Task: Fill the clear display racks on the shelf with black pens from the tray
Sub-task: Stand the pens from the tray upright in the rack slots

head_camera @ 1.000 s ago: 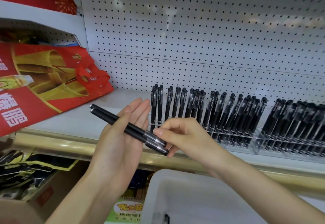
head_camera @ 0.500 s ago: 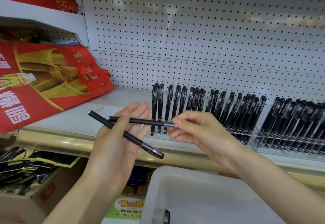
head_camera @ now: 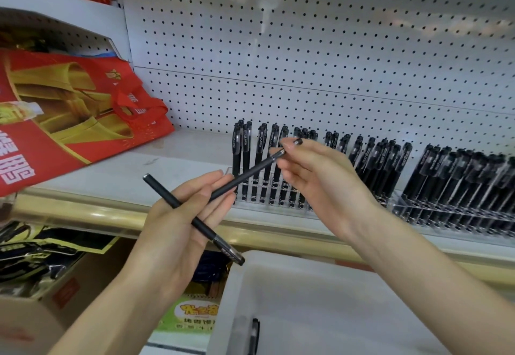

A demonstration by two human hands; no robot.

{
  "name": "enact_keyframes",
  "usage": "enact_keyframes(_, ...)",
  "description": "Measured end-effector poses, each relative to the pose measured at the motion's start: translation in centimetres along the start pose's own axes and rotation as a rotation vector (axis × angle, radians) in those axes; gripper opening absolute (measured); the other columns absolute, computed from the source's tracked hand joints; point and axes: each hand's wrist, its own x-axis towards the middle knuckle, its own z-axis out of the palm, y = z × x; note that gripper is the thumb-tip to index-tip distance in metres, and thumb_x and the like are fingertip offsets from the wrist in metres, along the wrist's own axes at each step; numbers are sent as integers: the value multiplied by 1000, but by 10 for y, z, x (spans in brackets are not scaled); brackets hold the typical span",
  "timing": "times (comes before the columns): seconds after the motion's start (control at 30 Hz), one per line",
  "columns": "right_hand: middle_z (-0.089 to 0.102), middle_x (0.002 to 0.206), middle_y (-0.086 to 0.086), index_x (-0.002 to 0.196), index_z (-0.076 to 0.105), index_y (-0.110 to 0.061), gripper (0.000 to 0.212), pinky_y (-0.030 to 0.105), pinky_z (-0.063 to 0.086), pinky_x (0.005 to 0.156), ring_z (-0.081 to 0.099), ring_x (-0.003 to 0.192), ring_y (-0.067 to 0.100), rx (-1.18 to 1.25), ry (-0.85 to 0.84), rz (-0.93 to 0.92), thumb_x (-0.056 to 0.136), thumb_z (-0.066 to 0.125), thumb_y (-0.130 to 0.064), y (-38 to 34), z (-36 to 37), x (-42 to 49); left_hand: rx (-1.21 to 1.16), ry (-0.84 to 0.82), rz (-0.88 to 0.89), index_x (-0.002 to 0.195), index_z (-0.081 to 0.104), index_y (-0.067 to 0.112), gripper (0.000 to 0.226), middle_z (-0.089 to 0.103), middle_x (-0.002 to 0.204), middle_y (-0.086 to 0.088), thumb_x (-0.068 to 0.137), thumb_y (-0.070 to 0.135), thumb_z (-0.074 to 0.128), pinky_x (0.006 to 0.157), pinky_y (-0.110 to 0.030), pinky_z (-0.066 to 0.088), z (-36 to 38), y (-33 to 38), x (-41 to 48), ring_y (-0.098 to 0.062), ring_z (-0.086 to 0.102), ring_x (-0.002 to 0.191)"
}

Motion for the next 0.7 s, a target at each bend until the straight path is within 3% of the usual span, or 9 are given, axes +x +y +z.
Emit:
enact_keyframes(0.1,71,87,6,103,62,-10,10,22,56,63,67,67,13,-173,67,-86,97,55,-13,3,14,1,17,-11,24,109,65,-2,26,72,106,-14,97,0,42,85,-28,54,-2,-1,0,-23,69,101)
enact_keyframes(0.23,69,63,-3,111,51,-18,15,37,58,81,68,62,12,-323,69,-185,97,56,-17,4,26,5,47,-13,23,110,64,-2,27,72,105,-16,98,1,41,85,-29,55,-7,0,3,-23,69,101)
enact_keyframes(0.33,70,73,5,102,41,-20,16,34,58,76,66,59,11,-365,84,-297,97,55,-14,-2,28,11,157,-2,45,110,66,2,26,72,106,-12,99,4,42,88,-32,55,-11,-2,5,-19,68,103)
enact_keyframes(0.43,67,79,5,104,35,-16,19,30,57,67,66,62,9,-630,104,-570,97,52,-10,-14,21,22,329,34,99,111,66,6,24,71,111,-5,100,9,45,95,-33,51,-16,-2,10,-12,66,108)
enact_keyframes(0.5,66,79,3,104,33,-17,21,34,57,68,66,65,9,-794,82,-680,97,52,-10,-18,17,28,402,63,118,114,65,9,24,69,114,-3,100,14,46,98,-32,48,-19,-1,18,-11,64,110)
enact_keyframes(0.7,64,78,4,102,35,-15,19,35,56,70,66,66,13,-849,-22,-681,97,52,-10,-9,17,39,513,75,9,125,56,11,28,62,124,-2,101,22,45,108,-35,41,-20,-9,40,-13,57,117)
